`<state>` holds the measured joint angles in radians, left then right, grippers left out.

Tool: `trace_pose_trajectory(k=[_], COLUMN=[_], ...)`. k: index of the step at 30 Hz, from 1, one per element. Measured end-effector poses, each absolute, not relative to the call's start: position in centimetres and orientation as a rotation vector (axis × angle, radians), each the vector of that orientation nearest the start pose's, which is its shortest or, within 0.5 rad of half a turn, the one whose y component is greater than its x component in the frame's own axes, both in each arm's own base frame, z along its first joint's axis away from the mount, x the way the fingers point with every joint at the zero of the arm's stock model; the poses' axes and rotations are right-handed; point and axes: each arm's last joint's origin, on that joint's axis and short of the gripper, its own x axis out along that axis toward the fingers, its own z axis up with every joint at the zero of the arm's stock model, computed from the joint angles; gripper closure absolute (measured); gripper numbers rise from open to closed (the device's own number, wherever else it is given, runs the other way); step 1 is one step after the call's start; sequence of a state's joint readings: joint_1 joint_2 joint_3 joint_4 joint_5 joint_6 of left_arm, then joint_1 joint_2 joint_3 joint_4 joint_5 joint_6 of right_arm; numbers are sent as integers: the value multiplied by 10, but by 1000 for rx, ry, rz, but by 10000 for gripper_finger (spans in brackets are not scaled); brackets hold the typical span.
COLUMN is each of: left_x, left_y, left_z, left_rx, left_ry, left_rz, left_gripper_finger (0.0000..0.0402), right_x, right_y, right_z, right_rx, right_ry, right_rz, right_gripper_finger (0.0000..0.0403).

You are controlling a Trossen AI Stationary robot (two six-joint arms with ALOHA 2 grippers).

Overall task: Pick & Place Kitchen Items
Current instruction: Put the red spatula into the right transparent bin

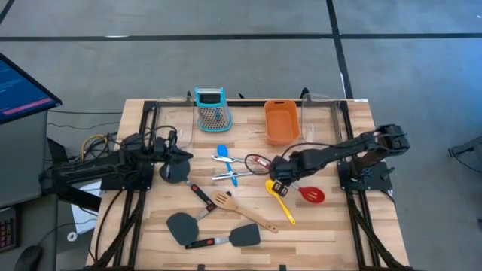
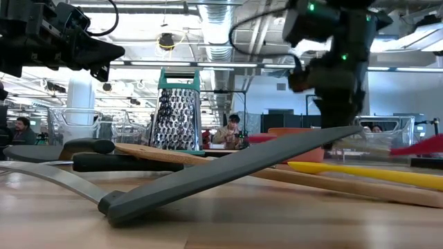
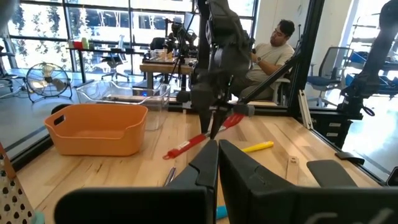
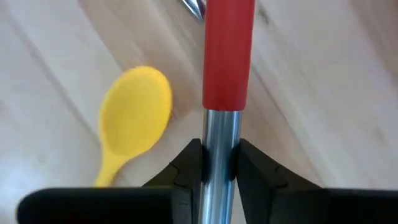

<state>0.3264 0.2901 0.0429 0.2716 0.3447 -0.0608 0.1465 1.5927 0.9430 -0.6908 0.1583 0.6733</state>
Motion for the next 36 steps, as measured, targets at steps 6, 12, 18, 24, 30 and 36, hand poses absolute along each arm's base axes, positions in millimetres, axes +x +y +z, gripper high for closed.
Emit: trace_pose_trajectory(k=[6,12,18,24,30,36], left_x=[111,111,111,111,111,111], left_y=[27,27,27,27,27,27], left_z=[180,181,181,181,182,182], left_rx=[-50,-49,-47,-46,-45,-45], left_ry=[-30,-32,-38,-41,-45,-45], left_rz=[-19,-19,-19,-20,-19,-20], left_gripper_finger=[399,399,399,399,399,399], right_x=[271,249,224,204,198,197], right_y=[27,11,-6,-22,-41,-66], right_z=[216,258,295,321,325,320], right_rx=[305,234,114,12,-42,-38], right_ry=[1065,857,637,456,437,477], right_rz=[-467,-563,-737,-970,-1146,-1269], right_gripper_finger=[338,338,338,338,338,338])
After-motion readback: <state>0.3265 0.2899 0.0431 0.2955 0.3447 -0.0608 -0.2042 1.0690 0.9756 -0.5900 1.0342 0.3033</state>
